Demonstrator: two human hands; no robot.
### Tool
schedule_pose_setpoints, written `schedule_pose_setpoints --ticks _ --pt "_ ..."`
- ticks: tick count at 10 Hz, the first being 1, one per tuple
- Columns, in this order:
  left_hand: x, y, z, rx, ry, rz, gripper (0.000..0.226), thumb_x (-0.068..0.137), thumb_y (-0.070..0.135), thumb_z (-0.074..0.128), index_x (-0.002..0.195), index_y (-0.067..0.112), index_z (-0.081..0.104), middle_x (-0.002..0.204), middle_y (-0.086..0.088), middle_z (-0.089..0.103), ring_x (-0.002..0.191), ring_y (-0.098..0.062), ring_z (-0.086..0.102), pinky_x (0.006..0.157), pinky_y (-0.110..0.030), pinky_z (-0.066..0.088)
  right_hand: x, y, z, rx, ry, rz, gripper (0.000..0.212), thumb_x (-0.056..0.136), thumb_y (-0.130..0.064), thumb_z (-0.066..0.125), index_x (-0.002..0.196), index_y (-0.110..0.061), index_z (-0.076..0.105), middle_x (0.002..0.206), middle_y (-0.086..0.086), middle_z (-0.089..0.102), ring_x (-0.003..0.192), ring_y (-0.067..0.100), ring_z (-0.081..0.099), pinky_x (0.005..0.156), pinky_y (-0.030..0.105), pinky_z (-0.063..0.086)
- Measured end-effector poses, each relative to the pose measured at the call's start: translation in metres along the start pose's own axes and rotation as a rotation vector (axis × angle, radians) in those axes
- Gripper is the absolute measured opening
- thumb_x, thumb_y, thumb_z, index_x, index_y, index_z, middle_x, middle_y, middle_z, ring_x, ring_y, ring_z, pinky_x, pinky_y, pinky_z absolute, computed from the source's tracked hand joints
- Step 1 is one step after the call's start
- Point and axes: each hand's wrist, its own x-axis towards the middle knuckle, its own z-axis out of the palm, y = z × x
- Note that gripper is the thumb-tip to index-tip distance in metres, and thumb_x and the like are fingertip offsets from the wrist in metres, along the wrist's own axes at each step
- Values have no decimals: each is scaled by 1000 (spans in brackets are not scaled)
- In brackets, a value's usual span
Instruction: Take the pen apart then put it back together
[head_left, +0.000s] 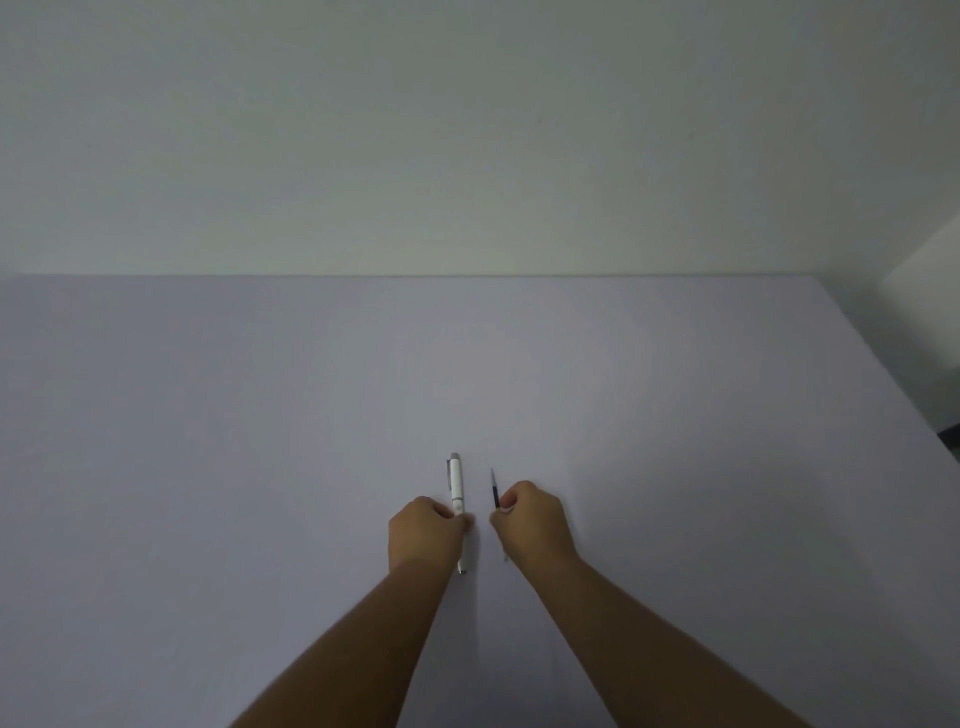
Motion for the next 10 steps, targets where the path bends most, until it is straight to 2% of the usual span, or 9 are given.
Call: schedule_pose_setpoints --ticks 4,5,7,8,9,10 --pt "2 -5 0 5 -6 2 19 79 31 72 74 17 59 64 5 57 59 -9 54 49 -20 39 -1 1 1 31 19 19 18 82 -19 62 97 -10 64 102 11 69 94 27 64 79 31 52" --pt "3 -6 0 11 -11 11 19 79 31 71 78 15 61 66 3 59 62 -12 57 54 -22 42 -1 2 2 44 27 26 19 82 -19 62 98 -10 64 103 10 69 94 26 65 76 27 49" --pt "2 -8 -4 12 -1 20 21 78 31 72 72 18 57 65 6 56 59 -7 52 48 -20 37 -2 3 1 69 40 20 17 82 -19 64 97 -12 64 101 9 69 89 24 66 69 22 45" --pt "2 -8 -5 33 -8 28 22 78 32 72 72 18 56 65 5 56 59 -7 52 49 -20 38 -3 2 1 81 33 23 16 83 -20 63 96 -12 64 99 9 69 71 17 61 55 16 43" --pt "1 -9 -6 29 -17 39 25 77 34 72 67 20 53 66 4 56 59 -8 52 53 -23 41 -2 4 0 75 29 0 13 85 -20 60 94 -11 64 98 9 70 51 4 49 35 5 31" --pt "-3 -9 -9 53 5 57 21 83 35 64 79 16 57 74 1 59 65 -12 55 64 -28 48 -6 2 -5 70 62 18 19 89 -21 53 96 -7 65 100 13 70 75 20 65 63 17 52"
